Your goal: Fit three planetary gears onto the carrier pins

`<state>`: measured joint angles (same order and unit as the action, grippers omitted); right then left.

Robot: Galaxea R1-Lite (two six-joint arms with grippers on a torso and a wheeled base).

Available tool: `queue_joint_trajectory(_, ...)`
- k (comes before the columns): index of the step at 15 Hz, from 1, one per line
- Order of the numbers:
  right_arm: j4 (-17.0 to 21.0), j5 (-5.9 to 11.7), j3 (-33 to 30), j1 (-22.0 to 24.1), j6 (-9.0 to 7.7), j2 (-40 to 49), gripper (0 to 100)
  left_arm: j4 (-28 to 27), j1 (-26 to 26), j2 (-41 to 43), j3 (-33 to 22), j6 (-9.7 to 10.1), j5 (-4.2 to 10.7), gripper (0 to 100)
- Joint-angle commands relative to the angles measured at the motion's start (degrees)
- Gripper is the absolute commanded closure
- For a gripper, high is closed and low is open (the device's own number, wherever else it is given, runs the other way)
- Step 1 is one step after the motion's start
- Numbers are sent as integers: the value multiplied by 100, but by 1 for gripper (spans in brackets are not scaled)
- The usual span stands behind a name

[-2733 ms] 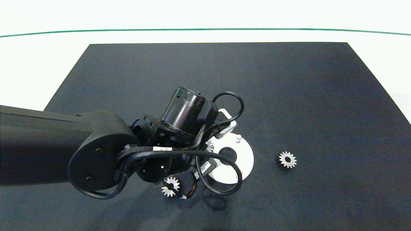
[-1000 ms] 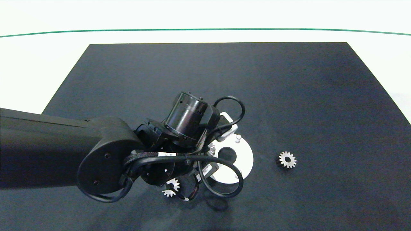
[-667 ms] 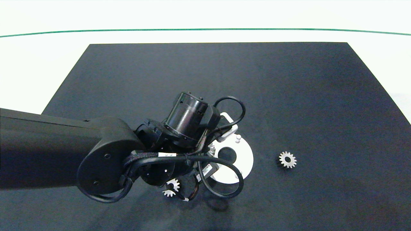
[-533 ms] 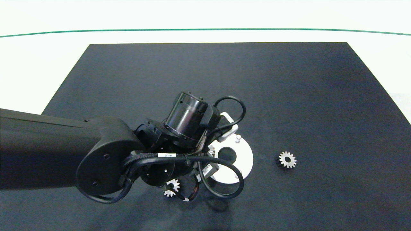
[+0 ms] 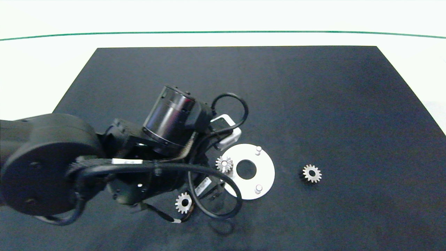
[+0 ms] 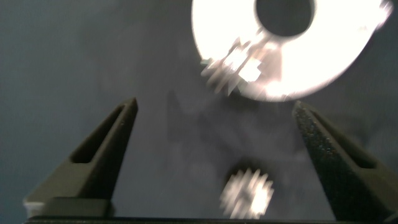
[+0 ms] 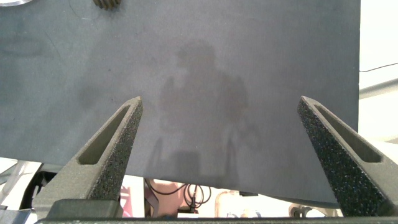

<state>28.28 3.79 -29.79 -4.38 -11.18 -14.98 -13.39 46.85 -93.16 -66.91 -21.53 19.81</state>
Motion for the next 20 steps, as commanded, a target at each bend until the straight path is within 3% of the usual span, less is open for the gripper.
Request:
queue_joint_trajectory(1,19,-1,9,-2,-7,13,0,-428,-475,1151,618,26,14,0)
queue_joint_trajectory(4,19,-1,9,7,-7,30,0,214,-492,1292,1682,184,5,0)
queue_joint_trajectory(6,11,-1,9,7,-7,22,0,1040,-211,1213,2104,237,14,0)
queue_joint_trajectory(7,19,-1,9,7,-7,13,0,1136,-167,1177,2227,281,14,0)
queue_joint_trajectory(9,19,-1,9,7,-7,-13,0,1136,-141,1133,2358,404,14,0)
queue_joint_trajectory(11,11,-1,9,7,-7,-66,0,1145,52,1019,2376,720,32,0)
queue_joint_trajectory(12,2,-1,9,7,-7,-93,0,1154,79,931,2385,764,32,0)
queue_joint_trajectory(20,2,8,17,-2,-7,-75,0,1514,149,536,2508,791,41,0)
